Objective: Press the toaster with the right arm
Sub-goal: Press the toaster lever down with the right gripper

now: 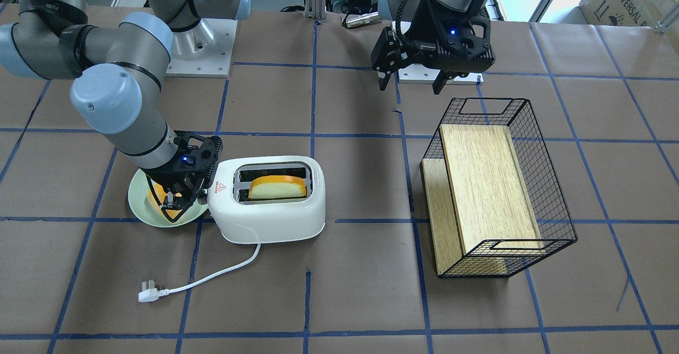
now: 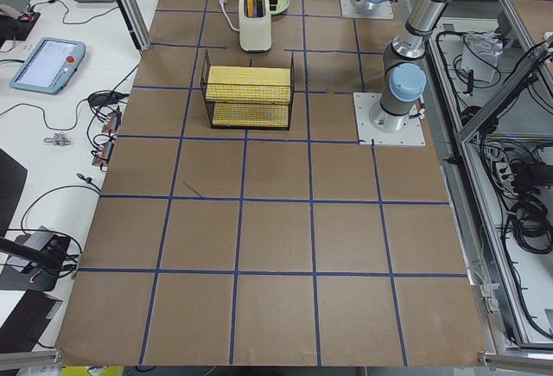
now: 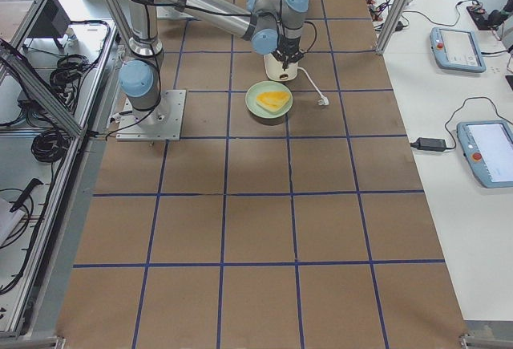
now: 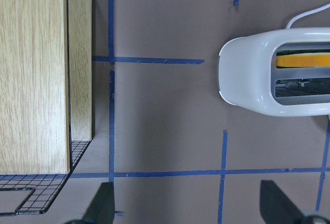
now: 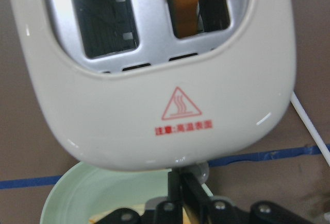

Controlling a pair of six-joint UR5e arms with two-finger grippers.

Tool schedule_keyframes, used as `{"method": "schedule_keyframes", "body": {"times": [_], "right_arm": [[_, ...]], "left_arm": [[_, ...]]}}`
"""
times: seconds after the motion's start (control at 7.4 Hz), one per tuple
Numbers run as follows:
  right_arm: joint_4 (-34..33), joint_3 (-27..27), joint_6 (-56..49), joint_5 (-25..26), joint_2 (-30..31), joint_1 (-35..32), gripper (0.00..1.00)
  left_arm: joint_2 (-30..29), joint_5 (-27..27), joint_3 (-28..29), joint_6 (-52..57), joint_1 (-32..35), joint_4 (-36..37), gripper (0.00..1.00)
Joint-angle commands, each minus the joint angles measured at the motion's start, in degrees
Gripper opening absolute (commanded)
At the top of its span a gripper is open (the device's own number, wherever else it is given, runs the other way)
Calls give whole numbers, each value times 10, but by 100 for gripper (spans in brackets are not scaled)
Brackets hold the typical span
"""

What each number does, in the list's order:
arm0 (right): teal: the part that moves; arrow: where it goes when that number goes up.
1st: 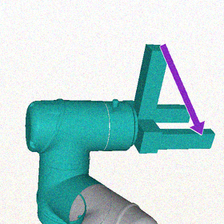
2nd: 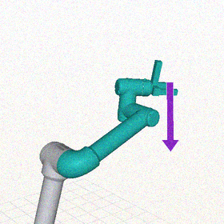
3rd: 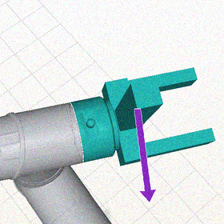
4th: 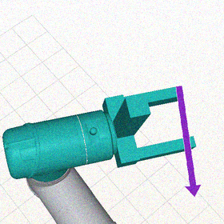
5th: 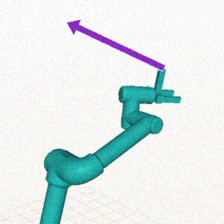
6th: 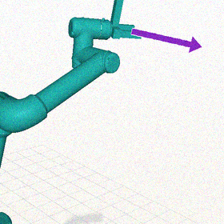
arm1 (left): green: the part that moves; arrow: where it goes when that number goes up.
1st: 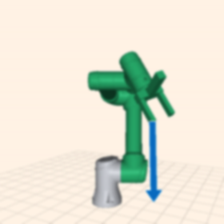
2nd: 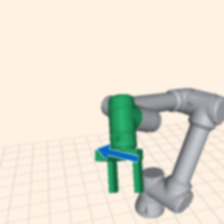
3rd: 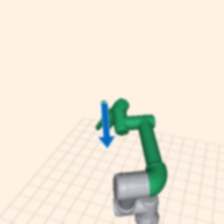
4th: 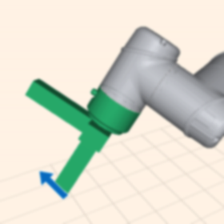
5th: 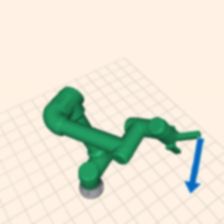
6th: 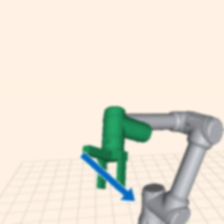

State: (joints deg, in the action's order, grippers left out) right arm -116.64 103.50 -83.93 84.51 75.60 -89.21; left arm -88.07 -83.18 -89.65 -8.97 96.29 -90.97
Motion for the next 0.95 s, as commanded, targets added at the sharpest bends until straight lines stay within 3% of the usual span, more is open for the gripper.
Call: {"method": "schedule_keyframes", "body": {"times": [0.0,0.81], "right_arm": [[-4,0,-5,-1,-6,0,18],[-38,10,-6,-12,-23,0,19]], "left_arm": [[0,0,0,0,0,0,100],[0,0,0,0,0,0,100]]}}
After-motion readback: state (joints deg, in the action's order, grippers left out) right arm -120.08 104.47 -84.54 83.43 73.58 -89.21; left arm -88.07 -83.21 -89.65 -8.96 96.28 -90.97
